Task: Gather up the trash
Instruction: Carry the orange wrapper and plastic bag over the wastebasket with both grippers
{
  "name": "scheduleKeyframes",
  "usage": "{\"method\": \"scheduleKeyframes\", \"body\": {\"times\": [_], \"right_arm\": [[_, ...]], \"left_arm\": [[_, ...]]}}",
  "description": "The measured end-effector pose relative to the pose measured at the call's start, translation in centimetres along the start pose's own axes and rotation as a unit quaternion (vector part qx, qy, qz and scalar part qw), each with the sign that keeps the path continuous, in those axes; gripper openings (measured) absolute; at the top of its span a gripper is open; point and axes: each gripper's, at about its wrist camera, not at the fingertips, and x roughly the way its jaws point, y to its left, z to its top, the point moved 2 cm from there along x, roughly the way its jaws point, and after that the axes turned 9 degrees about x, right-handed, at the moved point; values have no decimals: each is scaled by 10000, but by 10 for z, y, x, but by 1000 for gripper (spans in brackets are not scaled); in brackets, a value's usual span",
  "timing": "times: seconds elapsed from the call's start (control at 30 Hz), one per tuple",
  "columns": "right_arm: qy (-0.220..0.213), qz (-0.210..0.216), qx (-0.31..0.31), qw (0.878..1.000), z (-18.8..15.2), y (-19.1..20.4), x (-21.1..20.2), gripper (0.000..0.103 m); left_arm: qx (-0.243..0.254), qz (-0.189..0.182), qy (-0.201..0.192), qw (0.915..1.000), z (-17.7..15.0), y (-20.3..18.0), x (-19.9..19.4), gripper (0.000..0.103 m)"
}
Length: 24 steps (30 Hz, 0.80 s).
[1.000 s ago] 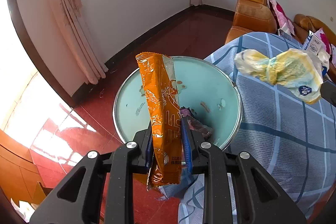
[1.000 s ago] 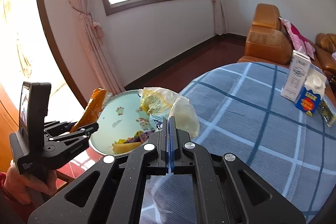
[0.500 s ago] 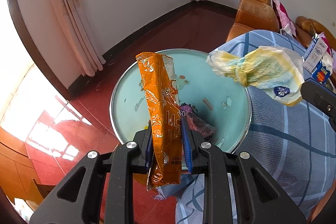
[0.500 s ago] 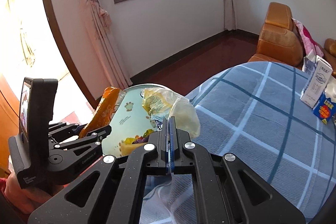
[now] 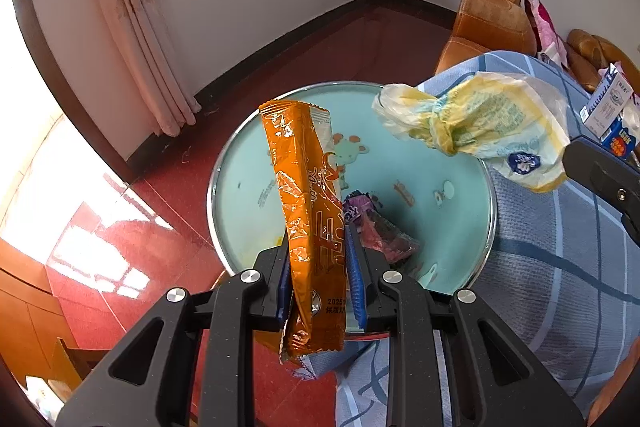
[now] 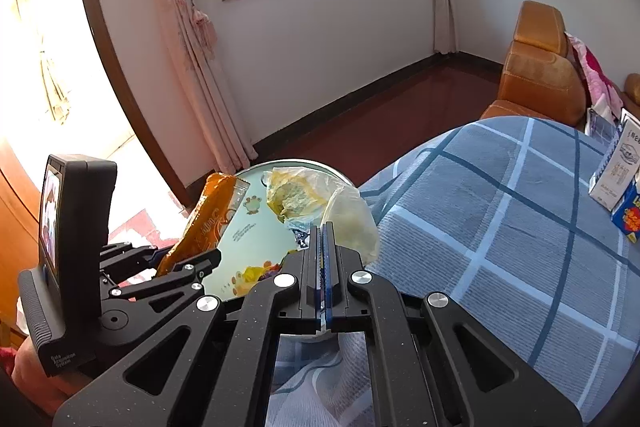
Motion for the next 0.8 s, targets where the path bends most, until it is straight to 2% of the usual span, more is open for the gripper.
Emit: {"method": "scheduleKeyframes", "body": {"times": [0.5,0.8], "right_arm": [[184,-74,-17,9998,6,-1,31,2],[486,-73,-22,9988,5,-1,61,2]], "left_arm": [[101,-123,202,9997,13,5,25,23],[5,-109,353,9993,13,8,39,24]]}}
